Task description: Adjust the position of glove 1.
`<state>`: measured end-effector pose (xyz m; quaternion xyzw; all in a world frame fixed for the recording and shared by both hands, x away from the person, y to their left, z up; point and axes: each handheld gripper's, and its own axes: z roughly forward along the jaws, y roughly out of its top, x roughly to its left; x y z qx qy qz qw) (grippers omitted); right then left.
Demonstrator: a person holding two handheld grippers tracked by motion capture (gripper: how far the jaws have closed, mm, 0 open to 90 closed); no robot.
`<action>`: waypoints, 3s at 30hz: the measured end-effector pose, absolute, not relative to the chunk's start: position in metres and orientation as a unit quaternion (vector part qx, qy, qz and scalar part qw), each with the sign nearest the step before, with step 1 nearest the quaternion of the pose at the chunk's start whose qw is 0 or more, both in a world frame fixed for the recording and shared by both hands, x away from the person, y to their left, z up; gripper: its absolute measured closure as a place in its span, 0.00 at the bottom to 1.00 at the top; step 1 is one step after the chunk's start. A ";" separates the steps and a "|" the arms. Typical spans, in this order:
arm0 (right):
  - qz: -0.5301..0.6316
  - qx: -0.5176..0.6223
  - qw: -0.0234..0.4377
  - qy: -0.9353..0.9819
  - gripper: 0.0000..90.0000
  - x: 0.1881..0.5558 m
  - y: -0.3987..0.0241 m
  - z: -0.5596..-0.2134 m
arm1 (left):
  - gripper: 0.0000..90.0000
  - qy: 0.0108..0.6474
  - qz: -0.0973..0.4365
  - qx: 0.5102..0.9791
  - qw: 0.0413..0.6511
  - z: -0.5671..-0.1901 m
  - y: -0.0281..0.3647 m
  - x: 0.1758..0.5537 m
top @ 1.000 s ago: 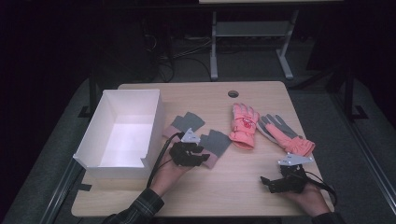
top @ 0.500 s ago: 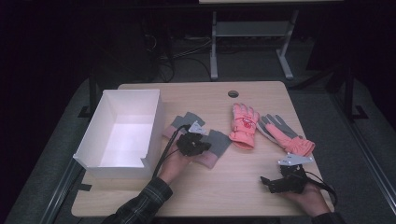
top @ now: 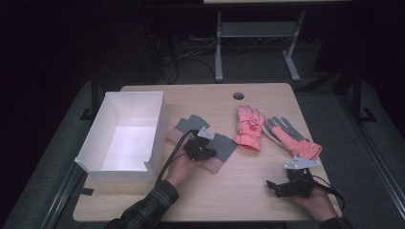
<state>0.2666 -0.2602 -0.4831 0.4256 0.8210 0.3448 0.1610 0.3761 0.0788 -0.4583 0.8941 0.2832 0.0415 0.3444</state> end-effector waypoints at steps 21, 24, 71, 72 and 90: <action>0.345 0.427 0.161 0.820 0.01 0.267 -0.260 -0.483 | 1.00 0.227 -0.006 0.906 0.358 -0.459 0.066 0.347; 0.345 0.427 0.161 0.820 0.01 0.267 -0.260 -0.483 | 1.00 0.208 -0.010 0.911 0.356 -0.459 0.059 0.343; 0.345 0.428 0.162 0.820 0.01 0.268 -0.260 -0.483 | 0.69 0.205 -0.005 0.900 0.384 -0.439 0.054 0.342; 0.345 0.427 0.163 0.820 0.01 0.268 -0.261 -0.483 | 0.66 0.207 -0.004 0.900 0.384 -0.439 0.056 0.344; 0.344 0.428 0.163 0.820 0.01 0.268 -0.260 -0.483 | 0.67 0.296 0.083 0.873 0.379 -0.430 0.090 0.389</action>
